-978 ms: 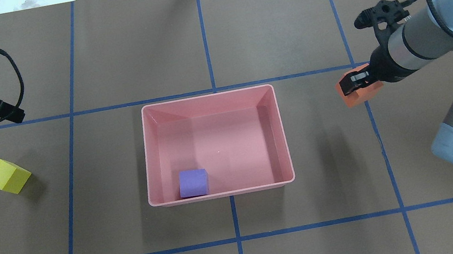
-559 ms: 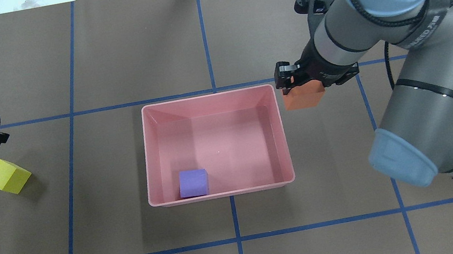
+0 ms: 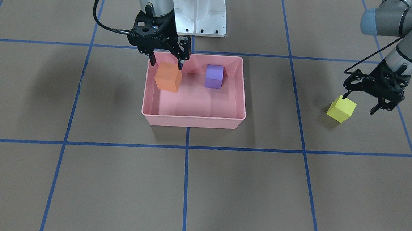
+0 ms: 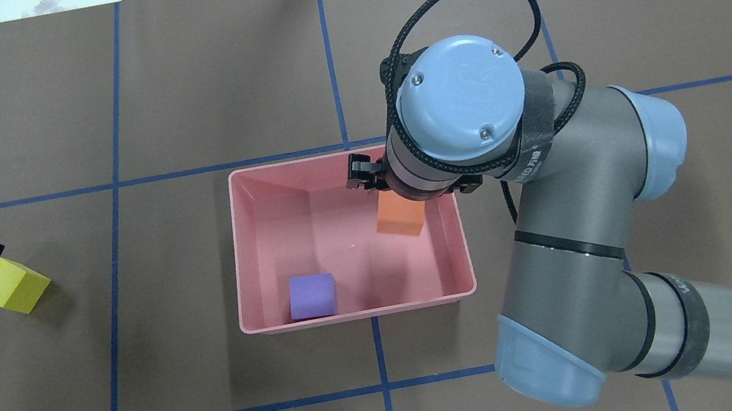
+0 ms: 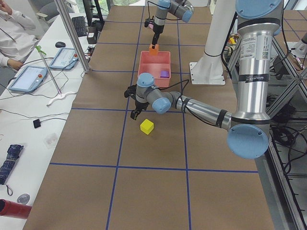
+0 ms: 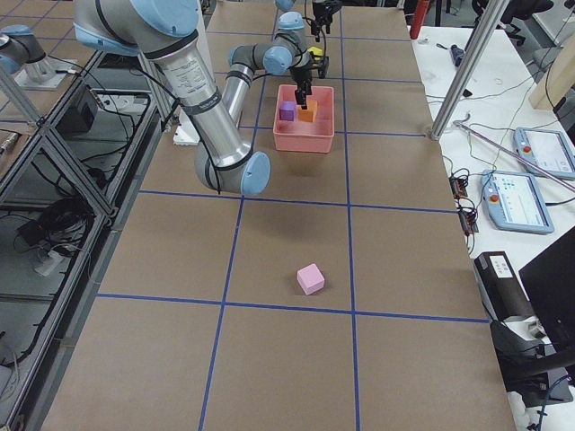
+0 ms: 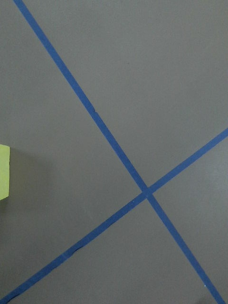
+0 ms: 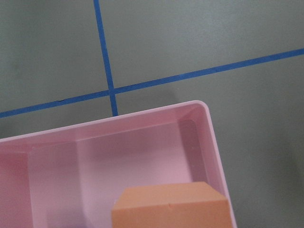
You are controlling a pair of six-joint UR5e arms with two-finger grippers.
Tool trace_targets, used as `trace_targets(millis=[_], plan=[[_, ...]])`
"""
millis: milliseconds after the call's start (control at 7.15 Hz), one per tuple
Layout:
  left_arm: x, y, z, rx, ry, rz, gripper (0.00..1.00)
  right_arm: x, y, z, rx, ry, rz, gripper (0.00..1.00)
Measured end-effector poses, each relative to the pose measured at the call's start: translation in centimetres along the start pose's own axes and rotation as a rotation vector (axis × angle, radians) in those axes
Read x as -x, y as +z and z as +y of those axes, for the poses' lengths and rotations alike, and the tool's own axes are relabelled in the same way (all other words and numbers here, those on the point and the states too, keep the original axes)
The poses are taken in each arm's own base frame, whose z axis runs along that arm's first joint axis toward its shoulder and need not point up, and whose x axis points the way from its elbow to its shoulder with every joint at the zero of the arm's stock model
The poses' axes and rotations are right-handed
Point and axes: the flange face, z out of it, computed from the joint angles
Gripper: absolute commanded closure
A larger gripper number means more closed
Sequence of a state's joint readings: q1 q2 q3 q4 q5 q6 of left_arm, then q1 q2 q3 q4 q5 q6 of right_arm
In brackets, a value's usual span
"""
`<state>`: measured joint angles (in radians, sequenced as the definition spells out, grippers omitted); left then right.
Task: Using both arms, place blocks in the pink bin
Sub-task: 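Drop the orange cube into the bin while the left gripper lowers to yellow cube, then grasp the yellow cube with the left gripper while the right gripper withdraws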
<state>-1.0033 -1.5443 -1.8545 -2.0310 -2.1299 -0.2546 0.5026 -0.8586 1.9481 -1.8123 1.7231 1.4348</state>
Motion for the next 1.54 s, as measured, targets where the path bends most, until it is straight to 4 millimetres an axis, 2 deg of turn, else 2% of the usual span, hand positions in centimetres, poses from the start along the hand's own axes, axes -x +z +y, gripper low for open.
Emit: trace_targets(millis=[280, 419, 559, 978, 1258, 1538], plan=[[1.1, 1.3, 2.5, -0.019, 0.010, 0.005, 0.00, 0.0, -0.4, 0.2, -0.010, -0.025, -0.007, 0.00], [1.5, 2.0, 3.6, -0.028, -0.004, 0.011, 0.00, -0.6, -1.1, -0.3, -0.013, -0.053, -0.011, 0.00], [1.1, 2.8, 4.0, -0.027, -0.029, 0.014, 0.00, -1.7, -2.1, -1.8, -0.011, -0.080, -0.010, 0.00], [-2.2, 6.1, 4.5, -0.004, -0.066, -0.006, 0.00, -6.9, -4.9, -6.1, 0.018, -0.157, -0.010, 0.00], [-2.5, 7.3, 5.0, 0.012, -0.073, -0.015, 0.00, -8.0, -5.4, -7.0, 0.021, -0.175, -0.010, 0.00], [-2.4, 7.8, 4.9, 0.020, -0.074, -0.016, 0.00, -8.2, -5.5, -7.1, 0.022, -0.179, -0.010, 0.00]])
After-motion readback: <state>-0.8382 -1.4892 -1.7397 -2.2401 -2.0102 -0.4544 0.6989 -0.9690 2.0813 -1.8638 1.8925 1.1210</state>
